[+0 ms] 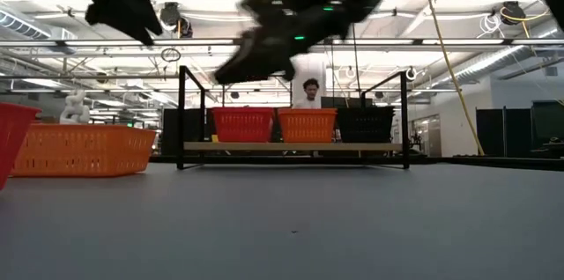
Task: Stack baskets on shelf by color
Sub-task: Stack the orange bin on the orange bin on the shelf
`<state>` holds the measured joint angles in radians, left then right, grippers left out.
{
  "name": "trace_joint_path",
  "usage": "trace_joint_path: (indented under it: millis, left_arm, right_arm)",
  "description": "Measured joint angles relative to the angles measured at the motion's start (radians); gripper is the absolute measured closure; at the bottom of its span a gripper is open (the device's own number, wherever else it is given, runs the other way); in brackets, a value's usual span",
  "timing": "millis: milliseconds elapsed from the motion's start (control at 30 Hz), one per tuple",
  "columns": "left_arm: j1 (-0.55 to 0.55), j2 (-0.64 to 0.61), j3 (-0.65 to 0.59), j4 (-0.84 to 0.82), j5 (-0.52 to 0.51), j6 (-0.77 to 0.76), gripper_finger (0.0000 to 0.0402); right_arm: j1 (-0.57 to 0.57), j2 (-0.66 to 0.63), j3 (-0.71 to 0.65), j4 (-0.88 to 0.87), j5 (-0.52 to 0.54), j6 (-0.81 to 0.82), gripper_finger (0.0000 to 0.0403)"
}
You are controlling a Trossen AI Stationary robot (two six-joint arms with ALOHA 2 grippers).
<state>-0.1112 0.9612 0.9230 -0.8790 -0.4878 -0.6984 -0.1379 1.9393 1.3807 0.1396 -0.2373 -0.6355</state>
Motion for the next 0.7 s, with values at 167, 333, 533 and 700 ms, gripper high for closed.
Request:
trace_joint_path:
  millis: [167,333,533,700]
  left_arm:
    - [0.0,-0.078,0.0,-0.072,-0.09,0.022,0.0202]
    - [0.0,-0.108,0.0,-0.1,-0.221,0.033,0.0202]
    - [0.0,-0.096,0.0,-0.091,-0.322,0.042,0.0202]
    - [0.0,-0.079,0.0,-0.088,-0.326,0.018,0.0202]
  right_arm:
    - [0.061,0.208,0.265,-0.096,0.069,-0.051,0.029]
    - [0.118,0.326,0.443,-0.258,0.21,-0.206,0.0251]
    - [0.16,0.404,0.479,-0.232,0.262,-0.362,0.0187]
    - [0.173,0.452,0.479,-0.166,0.264,-0.46,0.0167]
